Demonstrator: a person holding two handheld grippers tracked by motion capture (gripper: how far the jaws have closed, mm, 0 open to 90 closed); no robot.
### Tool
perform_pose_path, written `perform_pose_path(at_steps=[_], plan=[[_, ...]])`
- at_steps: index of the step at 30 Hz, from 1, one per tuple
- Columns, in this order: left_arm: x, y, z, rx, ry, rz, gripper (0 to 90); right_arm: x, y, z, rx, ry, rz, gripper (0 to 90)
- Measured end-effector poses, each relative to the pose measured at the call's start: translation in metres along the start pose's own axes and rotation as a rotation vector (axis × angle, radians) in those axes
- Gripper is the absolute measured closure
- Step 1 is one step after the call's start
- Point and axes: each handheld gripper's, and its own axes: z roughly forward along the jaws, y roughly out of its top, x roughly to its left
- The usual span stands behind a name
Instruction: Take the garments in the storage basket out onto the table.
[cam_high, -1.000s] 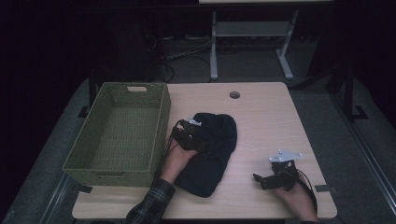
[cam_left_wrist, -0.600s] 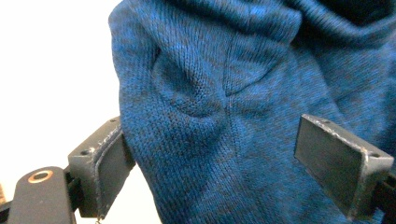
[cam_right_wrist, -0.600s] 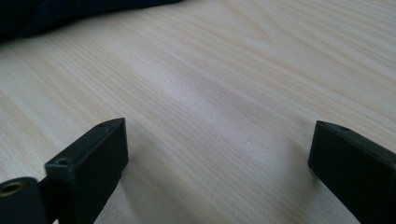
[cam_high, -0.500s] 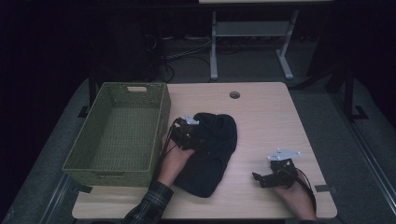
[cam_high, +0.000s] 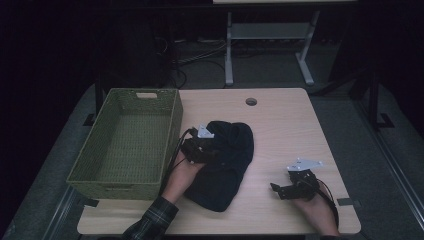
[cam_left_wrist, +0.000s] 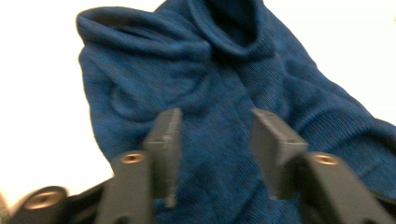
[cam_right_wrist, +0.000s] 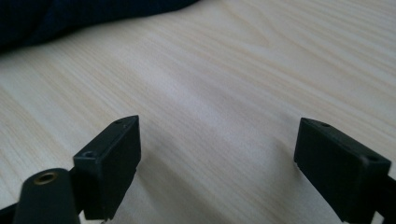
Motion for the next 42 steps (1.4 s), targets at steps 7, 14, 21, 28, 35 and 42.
perform_pose_path(at_steps=[7, 14, 21, 28, 35, 42], plan=[[-0.006, -0.004, -0.003, -0.022, -0.085, 0.002, 88.3, 0.003, 0.016, -0.003, -0.042, 0.039, -0.005, 23.2], [-0.007, -0.008, -0.008, -0.024, -0.09, 0.01, 86.7, 0.004, 0.04, -0.001, -0.07, 0.068, -0.01, 35.3], [-0.007, -0.009, -0.012, -0.029, -0.095, 0.01, 83.8, 0.001, 0.069, 0.013, -0.096, 0.084, -0.013, 40.9], [-0.008, -0.009, -0.012, -0.024, -0.094, 0.011, 76.6, -0.005, 0.086, 0.038, -0.086, 0.095, -0.001, 49.6], [-0.007, -0.009, -0.012, -0.032, -0.09, 0.008, 72.8, -0.01, 0.086, 0.063, -0.071, 0.111, 0.029, 55.7], [-0.007, -0.008, -0.012, -0.035, -0.093, 0.012, 68.1, -0.007, 0.086, 0.078, -0.048, 0.134, 0.047, 63.0]])
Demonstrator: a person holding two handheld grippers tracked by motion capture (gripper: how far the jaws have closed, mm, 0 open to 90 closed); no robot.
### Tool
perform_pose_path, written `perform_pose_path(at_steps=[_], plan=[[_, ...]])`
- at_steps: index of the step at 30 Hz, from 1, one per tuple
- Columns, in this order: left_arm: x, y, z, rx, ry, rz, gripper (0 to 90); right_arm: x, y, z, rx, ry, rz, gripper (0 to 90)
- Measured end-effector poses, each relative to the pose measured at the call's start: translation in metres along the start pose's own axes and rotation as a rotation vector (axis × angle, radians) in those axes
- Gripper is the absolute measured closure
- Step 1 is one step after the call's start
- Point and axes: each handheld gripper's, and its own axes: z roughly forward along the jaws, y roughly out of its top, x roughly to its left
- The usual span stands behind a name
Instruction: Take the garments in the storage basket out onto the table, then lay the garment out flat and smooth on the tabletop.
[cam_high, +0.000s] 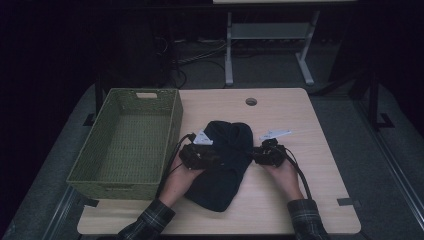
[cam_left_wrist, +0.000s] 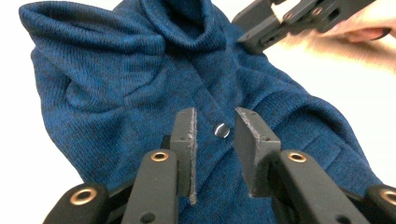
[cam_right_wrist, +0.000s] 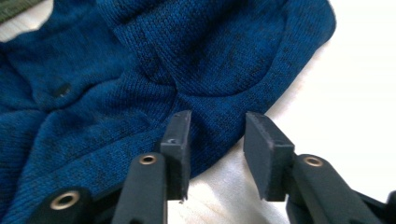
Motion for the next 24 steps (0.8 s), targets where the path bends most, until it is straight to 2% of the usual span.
perform_pose_path(at_steps=[4, 5, 11, 14, 16, 20, 24], plan=[[0.0, 0.001, -0.001, -0.004, 0.0, 0.003, 68.0, 0.002, 0.0, 0.002, 0.008, 0.003, -0.02, 83.9], [0.0, 0.001, -0.001, -0.005, -0.001, 0.003, 68.1, 0.002, 0.0, 0.0, 0.007, -0.006, -0.037, 86.0], [-0.001, 0.002, -0.001, -0.005, -0.004, 0.004, 68.0, 0.0, 0.002, -0.009, -0.001, -0.017, -0.059, 88.0], [-0.003, 0.003, 0.0, -0.003, -0.005, 0.008, 67.8, -0.003, 0.006, -0.018, 0.033, -0.036, -0.08, 88.2], [-0.005, 0.003, 0.001, 0.002, -0.01, 0.012, 67.7, -0.006, 0.008, -0.026, 0.036, -0.052, -0.096, 88.2], [-0.008, 0.003, 0.003, 0.013, -0.02, 0.019, 66.8, -0.015, 0.006, -0.036, 0.034, -0.076, -0.104, 88.1], [-0.011, 0.002, 0.006, 0.024, -0.031, 0.024, 66.2, -0.03, 0.001, -0.044, 0.039, -0.121, -0.099, 88.0]])
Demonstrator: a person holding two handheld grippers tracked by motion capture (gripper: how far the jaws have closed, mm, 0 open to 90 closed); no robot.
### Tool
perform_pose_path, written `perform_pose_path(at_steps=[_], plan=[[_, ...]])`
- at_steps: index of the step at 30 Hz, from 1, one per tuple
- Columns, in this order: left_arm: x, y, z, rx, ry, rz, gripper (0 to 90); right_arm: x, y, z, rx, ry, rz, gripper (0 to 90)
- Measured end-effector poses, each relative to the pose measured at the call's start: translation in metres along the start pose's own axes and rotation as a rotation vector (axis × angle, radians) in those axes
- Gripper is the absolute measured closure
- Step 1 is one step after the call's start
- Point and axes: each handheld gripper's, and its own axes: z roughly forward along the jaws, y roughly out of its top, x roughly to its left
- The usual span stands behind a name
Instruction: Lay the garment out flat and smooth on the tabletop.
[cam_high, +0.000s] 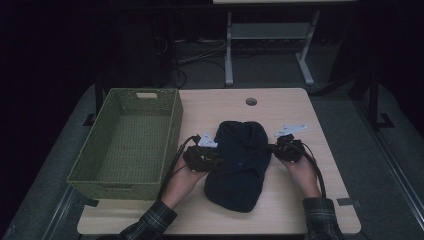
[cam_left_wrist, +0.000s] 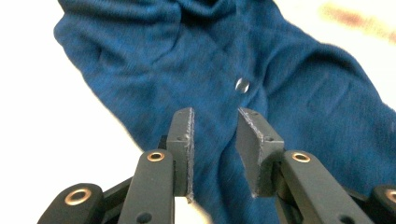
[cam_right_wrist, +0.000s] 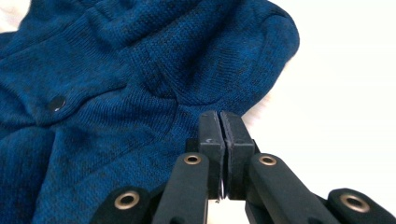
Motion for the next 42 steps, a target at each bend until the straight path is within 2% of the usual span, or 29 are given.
perform_pose_path(at_steps=[3, 6, 9, 13, 14, 16, 19, 23, 27, 29, 31, 34, 38, 42], plan=[[-0.004, -0.001, 0.004, 0.01, -0.017, 0.008, 65.9, -0.009, -0.003, -0.003, 0.007, -0.023, 0.008, 85.6], [-0.012, -0.001, 0.009, 0.021, -0.035, 0.021, 64.9, -0.012, -0.005, -0.01, -0.025, -0.035, 0.03, 73.0], [-0.02, -0.002, 0.013, 0.032, -0.052, 0.041, 62.6, -0.01, -0.01, -0.024, -0.045, -0.019, 0.06, 66.2], [-0.027, -0.004, 0.016, 0.051, -0.061, 0.06, 54.5, -0.001, -0.024, -0.047, -0.085, 0.049, 0.103, 62.2], [-0.029, -0.005, 0.017, 0.057, -0.058, 0.065, 53.1, 0.001, -0.028, -0.051, -0.09, 0.073, 0.107, 62.2], [-0.031, -0.008, 0.019, 0.073, -0.049, 0.08, 50.7, 0.011, -0.034, -0.059, -0.108, 0.093, 0.102, 62.1], [-0.033, -0.014, 0.024, 0.094, -0.036, 0.092, 50.1, 0.026, -0.044, -0.063, -0.115, 0.145, 0.104, 60.5], [-0.033, -0.019, 0.03, 0.122, -0.019, 0.103, 50.2, 0.041, -0.054, -0.061, -0.094, 0.199, 0.117, 58.7], [-0.035, -0.022, 0.034, 0.137, 0.001, 0.119, 51.2, 0.051, -0.063, -0.054, -0.037, 0.225, 0.118, 61.4], [-0.036, -0.022, 0.034, 0.145, 0.006, 0.122, 51.6, 0.054, -0.064, -0.05, -0.011, 0.236, 0.116, 68.6], [-0.035, -0.022, 0.035, 0.142, 0.007, 0.12, 51.8, 0.055, -0.064, -0.046, 0.011, 0.238, 0.1, 79.9], [-0.034, -0.023, 0.034, 0.144, 0.006, 0.112, 52.4, 0.054, -0.064, -0.048, 0.017, 0.226, 0.089, 86.2], [-0.032, -0.023, 0.034, 0.144, 0.009, 0.102, 52.7, 0.05, -0.061, -0.059, -0.009, 0.189, 0.073, 87.1], [-0.032, -0.023, 0.033, 0.149, 0.012, 0.097, 52.7, 0.048, -0.051, -0.074, -0.029, 0.127, 0.033, 87.1]])
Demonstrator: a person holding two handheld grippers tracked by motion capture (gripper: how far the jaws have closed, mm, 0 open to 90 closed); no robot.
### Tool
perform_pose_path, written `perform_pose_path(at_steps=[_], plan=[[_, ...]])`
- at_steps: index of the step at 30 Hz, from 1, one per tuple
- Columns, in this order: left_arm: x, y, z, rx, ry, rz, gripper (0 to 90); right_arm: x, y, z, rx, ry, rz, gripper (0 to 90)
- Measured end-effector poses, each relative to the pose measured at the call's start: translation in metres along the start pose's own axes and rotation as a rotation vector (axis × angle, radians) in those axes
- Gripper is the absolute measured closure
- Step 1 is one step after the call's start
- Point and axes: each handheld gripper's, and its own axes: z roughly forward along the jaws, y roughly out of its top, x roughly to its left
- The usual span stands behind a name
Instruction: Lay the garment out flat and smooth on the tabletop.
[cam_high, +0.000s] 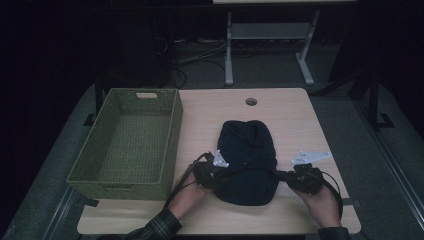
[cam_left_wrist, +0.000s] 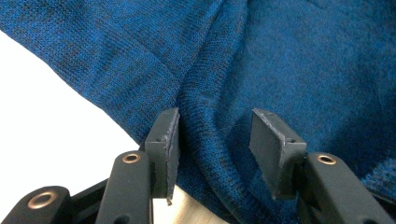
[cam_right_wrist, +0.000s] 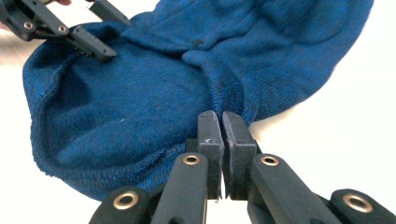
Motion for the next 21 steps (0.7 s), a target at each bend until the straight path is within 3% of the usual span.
perform_pose_path(at_steps=[4, 10, 18, 21], plan=[[0.0, 0.0, 0.0, 0.004, 0.004, 0.002, 52.8, 0.004, 0.01, -0.005, 0.013, -0.017, -0.035, 86.7], [0.0, 0.0, -0.001, 0.008, 0.008, 0.005, 52.3, 0.026, 0.018, 0.024, 0.067, 0.059, -0.118, 83.1], [0.004, -0.004, -0.005, 0.026, 0.036, -0.015, 51.9, 0.025, 0.011, 0.045, 0.125, 0.102, -0.102, 77.4], [0.007, -0.007, -0.007, 0.028, 0.051, -0.033, 51.9, 0.027, 0.01, 0.053, 0.139, 0.101, -0.127, 74.2]])
